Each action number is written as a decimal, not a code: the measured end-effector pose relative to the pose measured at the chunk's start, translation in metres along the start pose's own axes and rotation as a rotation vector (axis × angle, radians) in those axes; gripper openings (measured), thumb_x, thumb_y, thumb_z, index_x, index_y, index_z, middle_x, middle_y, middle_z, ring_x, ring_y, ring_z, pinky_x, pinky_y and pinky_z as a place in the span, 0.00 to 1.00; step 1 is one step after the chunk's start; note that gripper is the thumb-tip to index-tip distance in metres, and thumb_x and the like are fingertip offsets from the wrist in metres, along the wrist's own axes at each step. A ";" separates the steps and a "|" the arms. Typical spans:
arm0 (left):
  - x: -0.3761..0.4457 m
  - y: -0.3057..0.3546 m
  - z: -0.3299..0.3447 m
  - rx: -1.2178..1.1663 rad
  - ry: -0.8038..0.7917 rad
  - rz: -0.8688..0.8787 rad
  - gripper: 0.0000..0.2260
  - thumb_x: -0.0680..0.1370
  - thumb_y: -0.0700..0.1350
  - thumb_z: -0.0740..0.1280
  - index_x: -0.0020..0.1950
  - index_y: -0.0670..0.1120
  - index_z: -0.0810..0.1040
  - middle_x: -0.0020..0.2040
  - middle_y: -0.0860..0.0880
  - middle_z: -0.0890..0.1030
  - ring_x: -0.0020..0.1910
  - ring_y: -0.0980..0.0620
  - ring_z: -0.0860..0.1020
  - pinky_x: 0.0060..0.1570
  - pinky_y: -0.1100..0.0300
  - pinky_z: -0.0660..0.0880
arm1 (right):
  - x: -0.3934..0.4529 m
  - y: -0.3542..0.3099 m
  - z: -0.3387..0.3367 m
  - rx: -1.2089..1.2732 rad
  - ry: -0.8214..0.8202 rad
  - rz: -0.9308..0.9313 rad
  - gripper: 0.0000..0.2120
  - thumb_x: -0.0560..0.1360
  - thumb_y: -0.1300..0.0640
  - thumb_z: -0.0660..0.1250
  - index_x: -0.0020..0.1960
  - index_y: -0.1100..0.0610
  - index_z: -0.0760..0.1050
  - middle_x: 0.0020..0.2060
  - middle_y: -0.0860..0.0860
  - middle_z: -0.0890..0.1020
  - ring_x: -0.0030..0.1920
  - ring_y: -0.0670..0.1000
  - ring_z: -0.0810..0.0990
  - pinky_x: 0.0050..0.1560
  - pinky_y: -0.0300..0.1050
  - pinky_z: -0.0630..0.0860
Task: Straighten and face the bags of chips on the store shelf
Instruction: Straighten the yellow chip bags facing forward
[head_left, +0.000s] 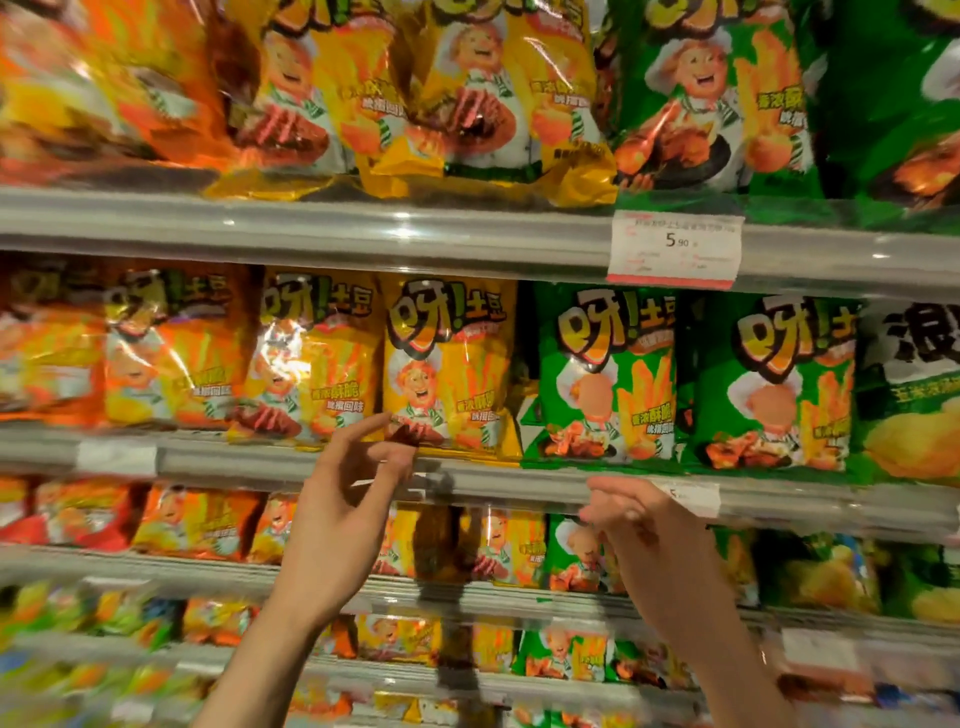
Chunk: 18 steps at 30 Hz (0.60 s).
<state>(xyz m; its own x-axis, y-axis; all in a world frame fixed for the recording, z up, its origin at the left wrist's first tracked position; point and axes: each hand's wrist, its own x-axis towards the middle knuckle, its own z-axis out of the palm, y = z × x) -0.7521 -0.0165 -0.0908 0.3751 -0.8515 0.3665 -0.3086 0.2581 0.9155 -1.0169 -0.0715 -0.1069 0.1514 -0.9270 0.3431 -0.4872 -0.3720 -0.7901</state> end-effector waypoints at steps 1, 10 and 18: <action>0.001 0.000 -0.003 -0.006 0.011 -0.003 0.16 0.80 0.50 0.66 0.67 0.56 0.72 0.50 0.53 0.84 0.50 0.54 0.83 0.55 0.48 0.79 | 0.000 -0.003 0.002 -0.004 -0.006 -0.005 0.08 0.79 0.52 0.65 0.54 0.51 0.81 0.44 0.44 0.84 0.35 0.37 0.79 0.35 0.30 0.71; 0.042 0.000 -0.022 0.008 -0.027 0.046 0.26 0.80 0.50 0.67 0.76 0.58 0.63 0.70 0.59 0.71 0.68 0.64 0.70 0.66 0.65 0.69 | 0.015 -0.043 0.042 0.153 0.032 0.020 0.06 0.80 0.57 0.65 0.54 0.51 0.80 0.37 0.39 0.84 0.40 0.41 0.82 0.40 0.33 0.75; 0.083 0.010 -0.002 0.183 -0.102 0.211 0.32 0.83 0.54 0.61 0.82 0.54 0.48 0.77 0.62 0.54 0.74 0.67 0.51 0.71 0.66 0.52 | 0.069 -0.084 0.090 0.058 0.076 0.052 0.23 0.81 0.44 0.62 0.75 0.42 0.61 0.72 0.43 0.69 0.71 0.45 0.68 0.71 0.48 0.67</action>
<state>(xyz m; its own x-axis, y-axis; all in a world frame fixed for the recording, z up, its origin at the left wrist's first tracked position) -0.7223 -0.0839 -0.0507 0.1992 -0.8318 0.5181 -0.5262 0.3552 0.7726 -0.8877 -0.1081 -0.0627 0.0602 -0.9395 0.3371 -0.4421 -0.3279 -0.8349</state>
